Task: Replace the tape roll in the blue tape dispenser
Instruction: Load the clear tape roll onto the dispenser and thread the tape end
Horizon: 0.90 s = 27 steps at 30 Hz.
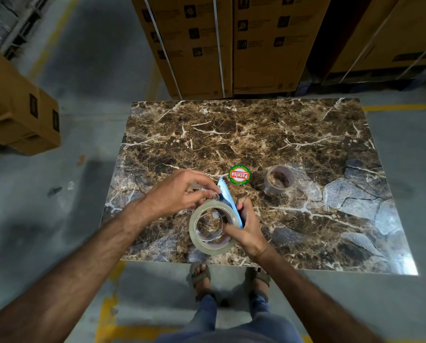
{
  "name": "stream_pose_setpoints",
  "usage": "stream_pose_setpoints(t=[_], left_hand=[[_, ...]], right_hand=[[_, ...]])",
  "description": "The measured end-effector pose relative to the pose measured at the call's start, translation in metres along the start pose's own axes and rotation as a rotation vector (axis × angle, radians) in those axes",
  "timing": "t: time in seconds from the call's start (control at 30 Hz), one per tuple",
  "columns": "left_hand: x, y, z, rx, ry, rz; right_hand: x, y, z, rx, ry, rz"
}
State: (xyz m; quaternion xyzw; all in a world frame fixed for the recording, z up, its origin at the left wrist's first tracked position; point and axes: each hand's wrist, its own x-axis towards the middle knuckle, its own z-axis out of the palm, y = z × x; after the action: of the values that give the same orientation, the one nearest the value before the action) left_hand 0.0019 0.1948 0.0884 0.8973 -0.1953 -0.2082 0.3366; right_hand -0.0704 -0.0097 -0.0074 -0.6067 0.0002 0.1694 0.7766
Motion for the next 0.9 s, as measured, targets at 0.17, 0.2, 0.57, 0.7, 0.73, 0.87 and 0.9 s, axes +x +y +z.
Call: stream_pose_setpoints(t=[0.17,0.2,0.57,0.7,0.73,0.87,0.9], left_hand=[[-0.003,-0.012,0.01,0.023,0.13,0.072],[-0.004,-0.012,0.011,0.02,0.149,0.08],[-0.005,-0.001,0.004,-0.066,0.149,0.068],[-0.009,0.0,0.0,-0.057,0.095,0.097],[-0.011,0.0,-0.001,-0.056,0.084,0.088],[-0.015,-0.004,-0.002,-0.052,0.094,0.101],[-0.016,-0.004,-0.001,-0.05,0.119,0.104]], right_hand=[[-0.002,-0.003,0.0,0.014,-0.014,0.006],[-0.002,-0.004,0.0,0.018,-0.018,0.007],[-0.007,-0.008,0.001,0.033,-0.04,0.026],[-0.008,-0.014,0.001,0.044,-0.026,0.017],[-0.008,-0.016,0.001,0.043,-0.024,0.019],[-0.009,-0.017,0.002,0.034,-0.033,0.014],[-0.008,-0.017,0.003,0.037,-0.035,0.011]])
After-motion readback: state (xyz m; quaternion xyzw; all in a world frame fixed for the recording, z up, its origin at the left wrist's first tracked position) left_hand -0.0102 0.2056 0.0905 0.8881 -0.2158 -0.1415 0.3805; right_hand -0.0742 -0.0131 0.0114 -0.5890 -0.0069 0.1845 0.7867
